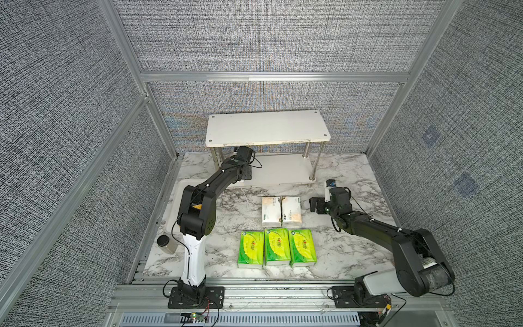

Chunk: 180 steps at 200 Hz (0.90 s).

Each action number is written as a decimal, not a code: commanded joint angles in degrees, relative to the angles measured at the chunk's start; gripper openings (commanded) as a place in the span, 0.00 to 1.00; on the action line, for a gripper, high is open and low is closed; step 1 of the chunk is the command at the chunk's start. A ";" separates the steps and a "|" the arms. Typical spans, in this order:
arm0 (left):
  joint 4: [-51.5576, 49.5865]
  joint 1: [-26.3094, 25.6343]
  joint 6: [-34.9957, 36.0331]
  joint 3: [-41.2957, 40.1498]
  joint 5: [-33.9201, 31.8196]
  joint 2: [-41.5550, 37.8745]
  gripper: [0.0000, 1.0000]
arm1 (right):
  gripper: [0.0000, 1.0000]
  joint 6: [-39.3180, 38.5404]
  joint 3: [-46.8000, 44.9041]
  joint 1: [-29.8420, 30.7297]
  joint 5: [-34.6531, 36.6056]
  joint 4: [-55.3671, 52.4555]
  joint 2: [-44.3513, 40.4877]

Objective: Place the tissue boxes on the shelf by color
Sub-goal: Place a box of tissues on the shelf.

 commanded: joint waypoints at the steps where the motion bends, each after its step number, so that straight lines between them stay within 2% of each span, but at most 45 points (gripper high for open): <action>1: -1.03 -0.74 1.20 0.33 -1.95 -0.89 0.99 | 0.99 -0.04 0.06 0.05 -0.21 1.48 -0.04; 68: -1.14 -3.37 2.29 0.33 -7.20 -2.14 0.99 | 0.99 -0.07 -0.52 0.07 -0.20 1.48 -0.99; 145: -0.67 -3.38 7.61 2.79 -9.63 2.20 0.82 | 0.99 0.09 -1.15 0.00 -0.65 1.92 -0.92; 164: -0.74 -3.30 7.71 2.29 -9.85 1.87 0.76 | 0.99 0.04 -1.29 0.07 -0.65 2.10 -0.79; 180: -0.30 -3.37 7.72 1.43 -10.10 1.19 0.75 | 0.99 0.04 -1.21 0.03 -0.89 2.21 -0.43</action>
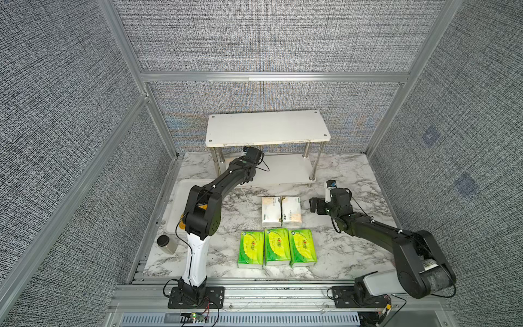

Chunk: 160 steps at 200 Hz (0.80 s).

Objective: Place the tissue boxes on the shelf by color
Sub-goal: Place a box of tissues on the shelf.

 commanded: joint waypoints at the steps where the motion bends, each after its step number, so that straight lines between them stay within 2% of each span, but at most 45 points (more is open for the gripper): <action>1: 0.53 0.08 0.79 -0.79 -1.20 -0.77 0.75 | 0.99 0.02 -0.01 0.05 -0.51 1.00 0.29; 26: 0.63 0.02 1.17 -1.36 -1.03 -1.13 0.71 | 0.99 0.17 0.18 0.04 -0.69 1.12 0.80; 58: 0.92 0.11 0.88 -1.89 -0.73 -1.80 0.72 | 0.99 0.25 0.17 0.05 -0.78 1.29 1.13; 108: 1.61 -0.42 -0.54 -2.54 0.98 -4.52 0.84 | 0.99 0.22 0.25 0.07 -0.43 1.03 0.89; 136: 1.68 -1.87 -2.17 -3.83 3.21 -6.55 0.86 | 0.99 0.20 0.29 0.03 -0.34 0.85 0.86; 160: 2.74 -4.12 -5.29 -8.09 6.07 -9.45 0.86 | 0.99 0.20 0.14 0.07 0.00 0.76 0.45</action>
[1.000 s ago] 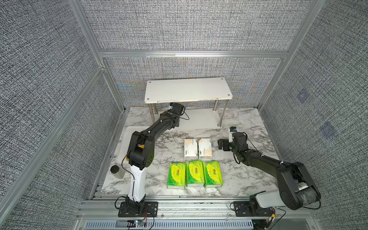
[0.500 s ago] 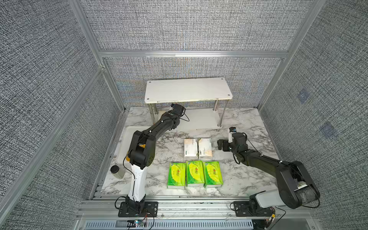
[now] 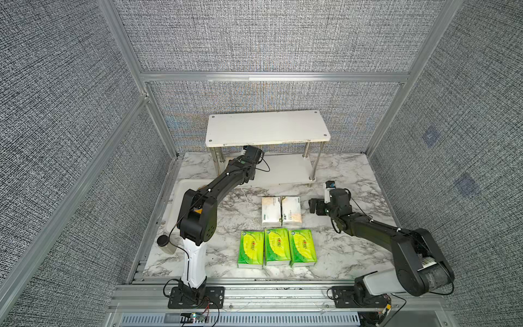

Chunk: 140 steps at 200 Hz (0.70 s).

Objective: Place the tissue boxes on the shelf by color
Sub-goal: Place a box of tissues on the shelf, then pick up the box of tissues from the center of the board.

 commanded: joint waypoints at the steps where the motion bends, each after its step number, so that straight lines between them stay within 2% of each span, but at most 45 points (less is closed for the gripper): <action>1: 1.18 -1.67 -3.91 -3.17 3.68 -2.59 0.86 | 0.99 0.17 0.09 0.08 0.81 0.55 -0.54; 53: 6.10 -6.59 -13.91 -13.91 13.75 -9.07 0.88 | 0.99 -0.09 0.37 -0.10 0.99 -0.22 -1.19; 84: 7.08 -9.53 -18.07 -17.68 16.74 -11.48 0.91 | 0.99 -0.24 0.73 -0.13 1.08 -0.86 -1.16; 140: 7.05 -17.55 -24.10 -22.18 12.63 -11.14 0.96 | 0.99 -0.18 0.72 -0.32 1.13 -1.18 -0.95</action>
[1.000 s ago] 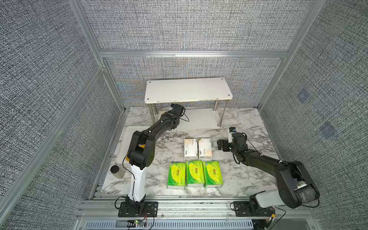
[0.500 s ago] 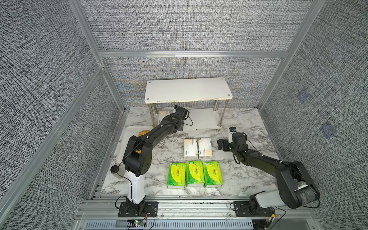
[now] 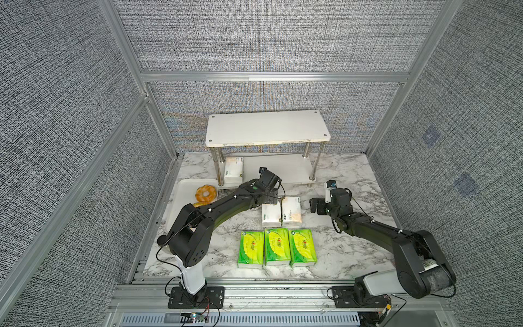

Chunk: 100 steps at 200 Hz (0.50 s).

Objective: Place the tissue boxes on the shelf by color
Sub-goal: Pick up the box of tissues from the center of the board.

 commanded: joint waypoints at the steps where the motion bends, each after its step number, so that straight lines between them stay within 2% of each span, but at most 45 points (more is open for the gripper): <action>1: 1.20 -1.98 -3.95 -1.15 -1.89 0.59 0.96 | 0.99 -0.11 0.60 -0.08 0.25 -0.28 -0.05; 64: 2.09 -6.07 -6.92 -3.00 -4.08 3.56 0.97 | 0.99 -0.42 0.19 -0.24 0.40 -0.96 -1.00; 100: 3.90 -6.16 -8.11 -4.94 -3.50 3.87 0.98 | 0.99 -0.33 -0.14 -0.36 0.32 -0.84 -1.11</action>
